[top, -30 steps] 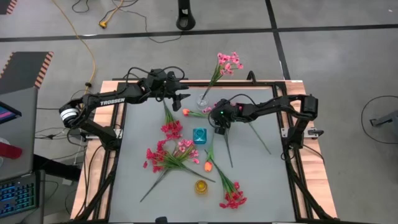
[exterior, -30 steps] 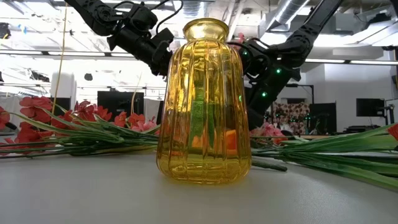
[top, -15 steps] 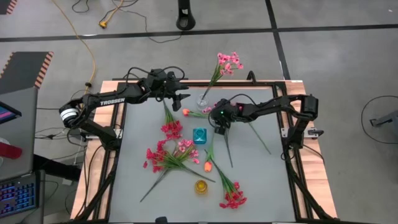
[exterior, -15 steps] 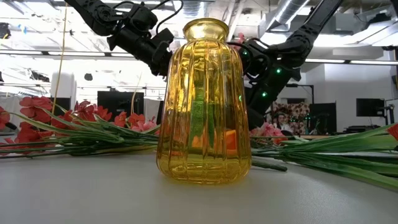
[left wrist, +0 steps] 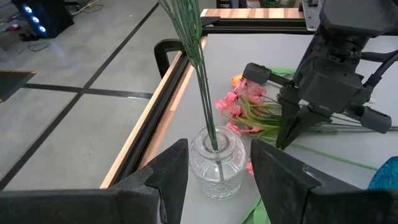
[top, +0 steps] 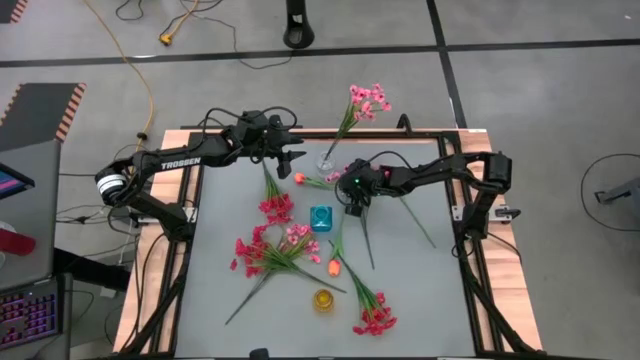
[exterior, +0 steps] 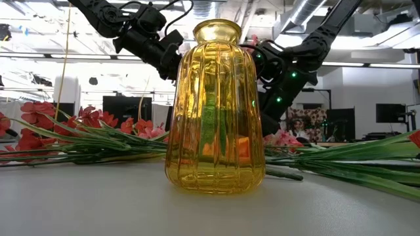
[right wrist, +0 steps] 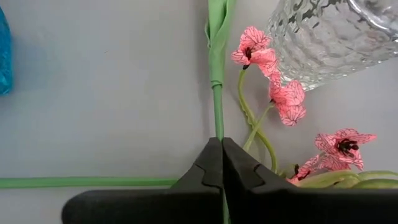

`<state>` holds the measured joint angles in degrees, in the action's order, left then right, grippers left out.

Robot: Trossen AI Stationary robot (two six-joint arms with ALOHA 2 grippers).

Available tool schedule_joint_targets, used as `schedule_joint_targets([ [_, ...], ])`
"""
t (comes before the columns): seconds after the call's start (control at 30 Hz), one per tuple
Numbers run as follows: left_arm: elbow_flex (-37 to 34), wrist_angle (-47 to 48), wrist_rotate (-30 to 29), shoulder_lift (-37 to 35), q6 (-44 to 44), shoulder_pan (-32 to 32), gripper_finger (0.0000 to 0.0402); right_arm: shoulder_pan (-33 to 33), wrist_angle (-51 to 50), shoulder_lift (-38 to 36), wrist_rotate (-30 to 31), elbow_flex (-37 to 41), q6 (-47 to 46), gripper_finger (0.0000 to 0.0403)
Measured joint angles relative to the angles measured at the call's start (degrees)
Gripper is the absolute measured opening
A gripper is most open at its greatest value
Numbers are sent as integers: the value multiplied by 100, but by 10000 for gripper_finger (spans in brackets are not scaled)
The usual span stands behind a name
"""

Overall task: Sort flowers into vase by color
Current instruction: Put the top left orange flower into the yellow vase

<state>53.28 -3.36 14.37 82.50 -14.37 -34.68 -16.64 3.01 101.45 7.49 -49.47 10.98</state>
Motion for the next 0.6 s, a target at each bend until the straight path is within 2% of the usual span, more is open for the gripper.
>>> schedule_joint_targets([
  [0.1,0,0,0,0,0,0,162,8,-47,-70,0,0,-19,32],
  [0.27,0,-15,-7,-25,-51,0,162,15,-140,-504,0,0,-48,18],
  [0.6,0,9,-9,-793,-87,0,162,58,-491,-2012,-4,-2,-393,21],
])
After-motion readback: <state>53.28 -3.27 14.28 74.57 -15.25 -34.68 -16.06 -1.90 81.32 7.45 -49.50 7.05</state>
